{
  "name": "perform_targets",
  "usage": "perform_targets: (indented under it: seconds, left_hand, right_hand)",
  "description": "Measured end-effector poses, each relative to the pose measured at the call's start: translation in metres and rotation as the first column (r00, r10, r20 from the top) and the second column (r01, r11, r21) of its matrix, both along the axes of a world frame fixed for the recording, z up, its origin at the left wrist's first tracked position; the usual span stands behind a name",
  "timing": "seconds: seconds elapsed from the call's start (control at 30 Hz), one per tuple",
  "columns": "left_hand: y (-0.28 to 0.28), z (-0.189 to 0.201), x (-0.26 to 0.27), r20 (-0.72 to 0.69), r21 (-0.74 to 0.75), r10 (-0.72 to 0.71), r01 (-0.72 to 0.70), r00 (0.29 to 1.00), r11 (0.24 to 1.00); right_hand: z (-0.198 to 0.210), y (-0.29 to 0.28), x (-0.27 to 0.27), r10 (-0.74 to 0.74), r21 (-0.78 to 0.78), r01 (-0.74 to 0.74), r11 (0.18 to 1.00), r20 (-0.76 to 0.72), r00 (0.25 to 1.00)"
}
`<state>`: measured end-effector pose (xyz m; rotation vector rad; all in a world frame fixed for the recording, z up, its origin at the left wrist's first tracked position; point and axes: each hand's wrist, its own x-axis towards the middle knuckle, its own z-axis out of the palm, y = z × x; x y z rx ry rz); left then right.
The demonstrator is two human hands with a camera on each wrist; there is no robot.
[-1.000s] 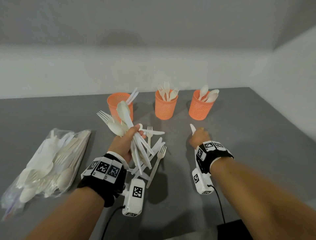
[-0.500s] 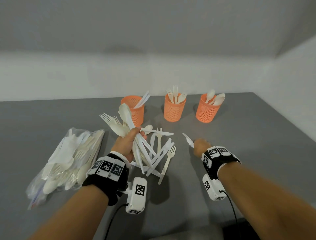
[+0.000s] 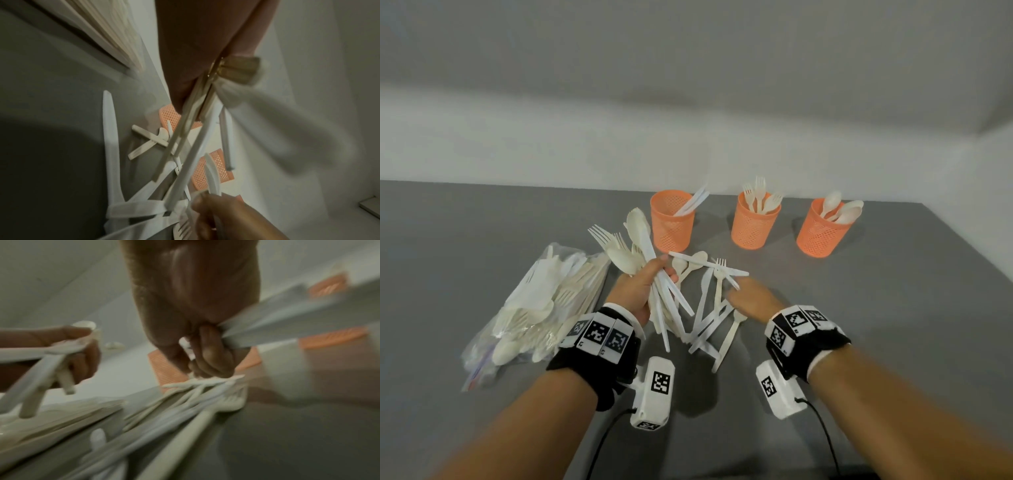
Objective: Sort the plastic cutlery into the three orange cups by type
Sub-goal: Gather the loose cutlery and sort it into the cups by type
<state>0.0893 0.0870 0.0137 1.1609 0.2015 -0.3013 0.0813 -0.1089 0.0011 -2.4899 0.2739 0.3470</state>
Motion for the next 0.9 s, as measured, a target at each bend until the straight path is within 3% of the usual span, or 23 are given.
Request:
perform_targets:
  seconds: [0.23,0.57,0.8,0.9]
  left_hand:
    - [-0.004,0.003,-0.003,0.012,0.077,0.042,-0.043,0.999,0.996]
    - [-0.018,0.001,0.000,-0.016,0.052,0.067,-0.066,0.998,0.996]
    - [-0.018,0.001,0.016,-0.032,0.070,0.119,-0.117,0.992,0.991]
    - [-0.016,0.007,0.022,-0.027,0.078,0.125,-0.123,0.992,0.989]
  right_hand:
    - [-0.010,0.015,0.020,-0.041,-0.140,0.031,0.990,-0.072,0.997]
    - [-0.036,0.007,0.031,-0.351,0.083,0.351,0.933,-0.011,0.936]
    - [0.012,-0.016,0.043,-0.215,0.357,0.175,0.918,0.074,0.974]
    - [0.054,-0.005,0.061,-0.185,0.512,0.091,0.854,0.136,0.973]
